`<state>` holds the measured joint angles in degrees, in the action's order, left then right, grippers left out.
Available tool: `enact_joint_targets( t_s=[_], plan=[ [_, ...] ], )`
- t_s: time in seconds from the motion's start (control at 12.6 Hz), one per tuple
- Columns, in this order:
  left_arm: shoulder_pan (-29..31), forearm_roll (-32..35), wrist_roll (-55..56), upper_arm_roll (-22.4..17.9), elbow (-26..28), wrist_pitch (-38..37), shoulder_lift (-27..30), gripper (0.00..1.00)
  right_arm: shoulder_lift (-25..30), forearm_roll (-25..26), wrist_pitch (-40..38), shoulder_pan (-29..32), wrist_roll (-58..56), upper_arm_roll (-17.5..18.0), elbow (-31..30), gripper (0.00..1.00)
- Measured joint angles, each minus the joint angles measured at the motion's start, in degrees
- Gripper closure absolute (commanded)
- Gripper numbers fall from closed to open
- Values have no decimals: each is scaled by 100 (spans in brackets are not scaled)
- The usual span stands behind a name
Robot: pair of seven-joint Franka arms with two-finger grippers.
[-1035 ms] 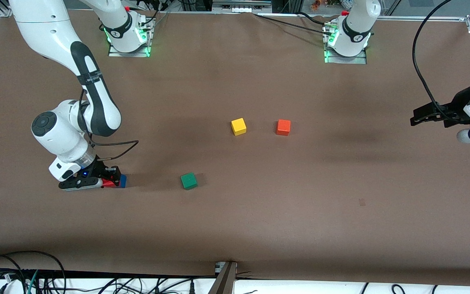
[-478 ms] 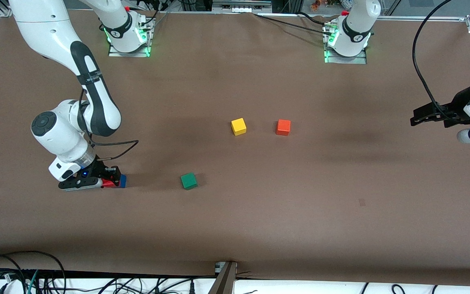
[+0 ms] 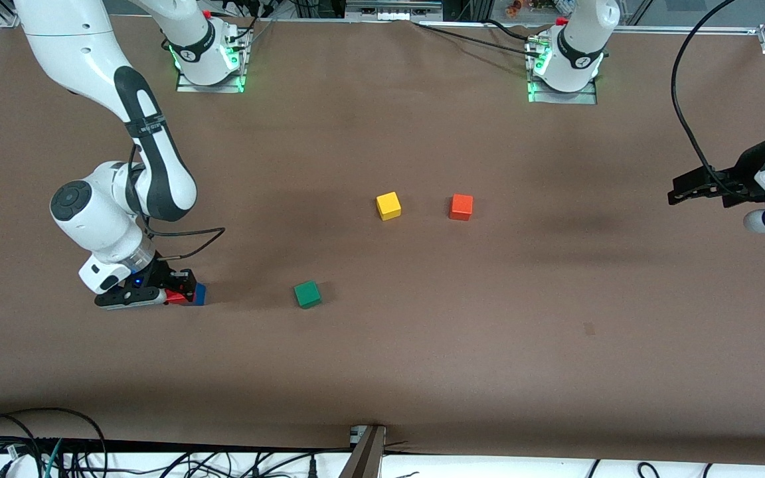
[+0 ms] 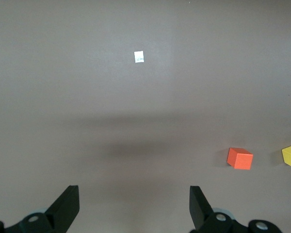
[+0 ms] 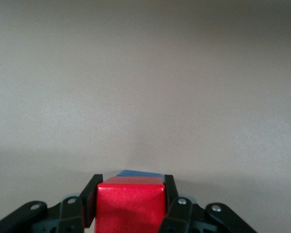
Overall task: Pass red block to right arm, stack on blue
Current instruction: 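Lower the red cube onto the blue cube with the right gripper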
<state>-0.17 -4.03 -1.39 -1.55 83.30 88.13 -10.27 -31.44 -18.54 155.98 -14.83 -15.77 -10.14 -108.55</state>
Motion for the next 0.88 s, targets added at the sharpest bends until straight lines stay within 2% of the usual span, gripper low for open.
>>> enact_joint_targets(
  t_s=[0.4,0.88],
  plan=[
    [2,0,0,-5,0,0,0,0,24,0,0,0,3,-3,-21,93],
    [2,216,0,-2,0,0,0,0,28,0,0,8,6,-15,-22,95]
  ],
)
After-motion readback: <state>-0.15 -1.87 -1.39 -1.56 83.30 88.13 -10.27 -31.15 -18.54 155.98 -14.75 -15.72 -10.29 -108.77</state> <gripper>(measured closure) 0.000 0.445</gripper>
